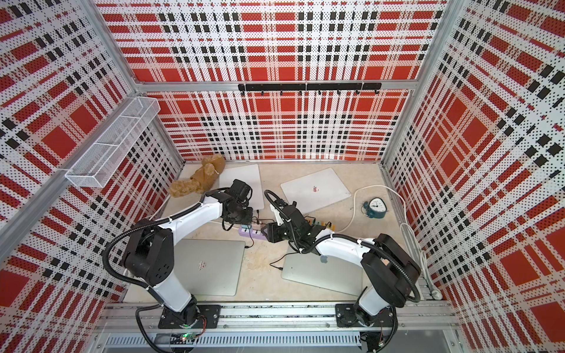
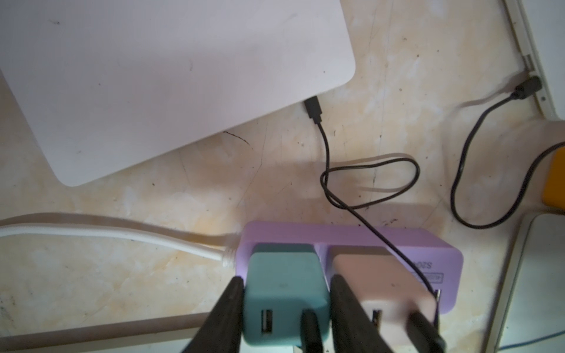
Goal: Unplug the laptop charger
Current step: Remove the plug from the socket.
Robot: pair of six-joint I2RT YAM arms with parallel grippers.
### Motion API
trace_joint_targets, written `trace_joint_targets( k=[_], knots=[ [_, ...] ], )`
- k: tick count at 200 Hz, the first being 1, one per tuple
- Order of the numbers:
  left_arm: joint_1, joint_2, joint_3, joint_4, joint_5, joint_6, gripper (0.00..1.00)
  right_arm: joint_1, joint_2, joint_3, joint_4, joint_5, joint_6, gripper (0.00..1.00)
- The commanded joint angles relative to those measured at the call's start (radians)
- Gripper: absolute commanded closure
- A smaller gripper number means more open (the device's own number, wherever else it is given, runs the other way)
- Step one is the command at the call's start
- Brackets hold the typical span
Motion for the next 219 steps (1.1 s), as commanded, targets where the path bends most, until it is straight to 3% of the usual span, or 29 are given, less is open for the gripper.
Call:
trace_joint_targets(
  k=[1,84,219],
  knots=[
    [-0.008,-0.002,0.012,-0.034,-0.015,0.004,0.67,-0.007,0.008,-0.023,0.043,0.029,0.08,0.59],
    [-0.001,-0.003,0.011,-0.031,-0.001,-0.021,0.7,-0.004,0.094,0.017,0.05,0.052,0.285,0.78],
    [-0.001,-0.008,0.001,-0.028,0.015,-0.033,0.73,0.02,0.183,0.046,0.085,0.104,0.451,0.89]
  ],
)
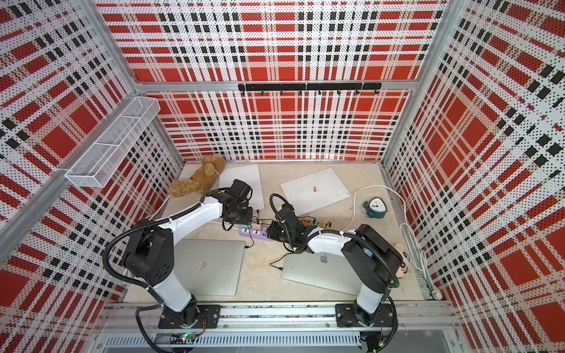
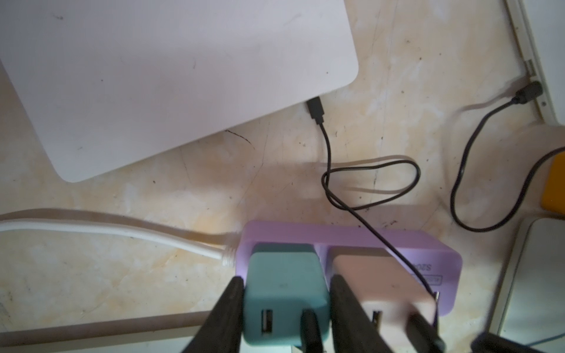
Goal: Unplug the laptop charger
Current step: Remove the plug from the socket.
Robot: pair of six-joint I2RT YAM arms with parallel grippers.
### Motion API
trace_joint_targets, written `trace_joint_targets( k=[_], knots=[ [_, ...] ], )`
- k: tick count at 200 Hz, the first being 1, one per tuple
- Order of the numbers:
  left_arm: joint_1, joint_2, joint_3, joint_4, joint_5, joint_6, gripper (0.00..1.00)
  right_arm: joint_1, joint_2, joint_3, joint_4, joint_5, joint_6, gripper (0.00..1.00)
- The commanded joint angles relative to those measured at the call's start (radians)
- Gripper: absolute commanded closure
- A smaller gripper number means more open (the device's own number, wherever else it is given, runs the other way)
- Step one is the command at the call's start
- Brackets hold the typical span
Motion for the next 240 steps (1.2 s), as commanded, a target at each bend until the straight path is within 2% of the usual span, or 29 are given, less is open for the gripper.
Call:
trace_joint_targets(
  k=[1,32,151,240],
  knots=[
    [-0.001,-0.007,0.001,-0.027,0.016,-0.006,0.73,0.008,0.03,0.026,0.03,0.014,0.037,0.89],
    [-0.003,-0.006,-0.005,-0.026,0.017,-0.007,0.74,0.008,0.058,0.039,0.036,-0.012,0.043,0.9],
    [-0.01,-0.025,-0.033,-0.015,0.021,-0.024,0.75,0.008,0.09,0.015,0.038,0.014,0.079,0.96],
    [-0.013,-0.027,-0.039,-0.011,0.026,-0.029,0.76,0.008,0.129,0.025,0.007,0.008,0.079,0.97]
  ],
)
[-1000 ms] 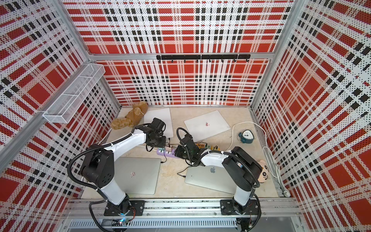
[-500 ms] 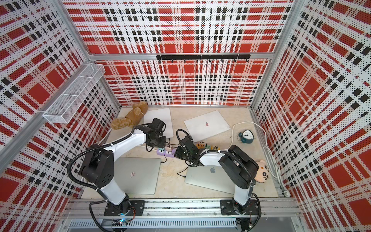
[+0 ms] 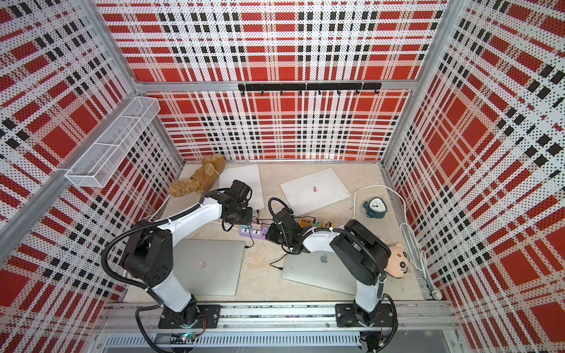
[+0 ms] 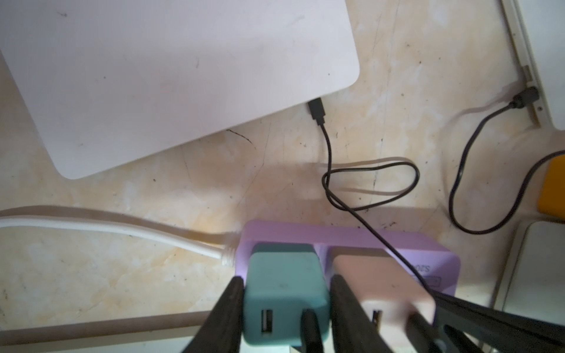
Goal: Unplug the laptop charger
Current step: Remove the plug from the socket.
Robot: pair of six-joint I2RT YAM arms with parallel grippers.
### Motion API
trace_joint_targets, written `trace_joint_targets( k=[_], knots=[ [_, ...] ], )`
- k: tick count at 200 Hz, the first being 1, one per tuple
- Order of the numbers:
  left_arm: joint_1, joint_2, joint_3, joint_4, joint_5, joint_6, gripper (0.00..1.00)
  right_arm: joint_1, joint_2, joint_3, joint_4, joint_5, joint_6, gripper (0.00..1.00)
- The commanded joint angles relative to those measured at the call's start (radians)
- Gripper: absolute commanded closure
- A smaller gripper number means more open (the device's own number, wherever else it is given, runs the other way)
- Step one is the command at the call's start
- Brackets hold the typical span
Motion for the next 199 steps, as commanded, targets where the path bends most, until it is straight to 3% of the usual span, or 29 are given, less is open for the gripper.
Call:
trace_joint_targets(
  k=[1,51,161,199],
  knots=[
    [-0.011,-0.015,-0.022,-0.028,0.019,-0.006,0.76,0.007,0.027,0.008,-0.017,0.011,0.012,0.97],
    [0.005,-0.019,-0.019,-0.003,0.087,-0.003,0.76,0.008,0.029,-0.001,-0.045,0.039,0.04,0.96],
    [-0.019,0.004,0.034,-0.067,-0.021,-0.006,0.79,0.01,0.065,-0.006,-0.062,0.049,0.039,0.96],
    [0.001,-0.003,0.028,-0.057,0.042,0.001,0.79,0.011,0.059,-0.016,-0.072,0.061,0.035,0.96]
  ],
)
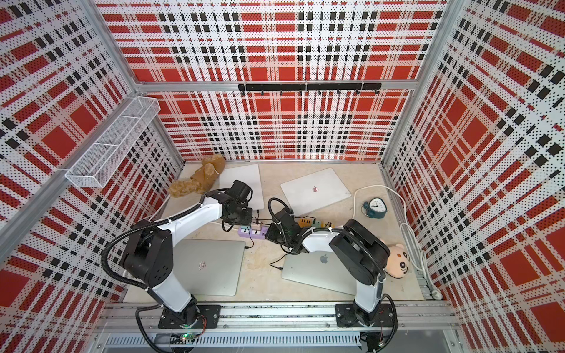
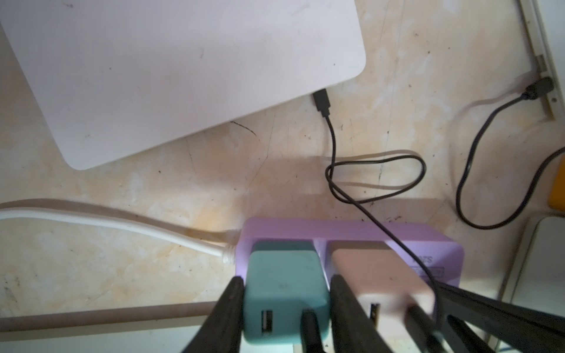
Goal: Unplug the laptop charger
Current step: Remove the plug from the socket.
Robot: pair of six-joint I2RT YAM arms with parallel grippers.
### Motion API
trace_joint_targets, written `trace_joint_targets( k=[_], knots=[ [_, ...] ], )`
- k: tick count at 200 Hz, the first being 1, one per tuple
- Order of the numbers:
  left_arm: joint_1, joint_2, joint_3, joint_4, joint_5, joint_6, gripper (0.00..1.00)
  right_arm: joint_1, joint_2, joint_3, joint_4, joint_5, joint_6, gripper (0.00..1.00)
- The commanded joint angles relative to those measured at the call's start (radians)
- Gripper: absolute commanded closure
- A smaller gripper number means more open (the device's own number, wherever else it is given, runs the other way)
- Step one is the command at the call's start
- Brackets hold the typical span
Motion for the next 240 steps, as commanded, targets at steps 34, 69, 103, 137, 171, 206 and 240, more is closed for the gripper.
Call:
trace_joint_targets(
  k=[34,69,103,137,171,206,240],
  knots=[
    [0.034,-0.027,0.017,-0.006,0.096,-0.005,0.81,0.007,0.061,-0.028,-0.062,0.034,0.018,0.97],
    [0.035,-0.028,0.007,-0.003,0.099,-0.006,0.82,0.007,0.083,-0.026,-0.039,0.018,0.019,0.98],
    [0.013,-0.022,0.004,-0.014,0.031,-0.005,0.83,0.008,0.076,-0.042,-0.039,0.039,0.023,0.99],
    [0.024,-0.025,0.002,-0.007,0.08,-0.004,0.85,0.008,0.079,-0.049,-0.045,0.049,0.023,0.99],
    [0.056,-0.048,0.001,0.023,0.173,-0.004,0.85,0.009,0.083,-0.053,-0.046,0.053,0.025,0.99],
    [0.04,-0.033,0.026,-0.02,0.084,0.003,0.87,0.014,0.09,-0.053,-0.05,0.064,0.025,1.0],
    [0.03,-0.026,0.019,-0.035,0.046,0.004,0.88,0.016,0.092,-0.048,-0.06,0.073,0.023,1.0]
  ],
)
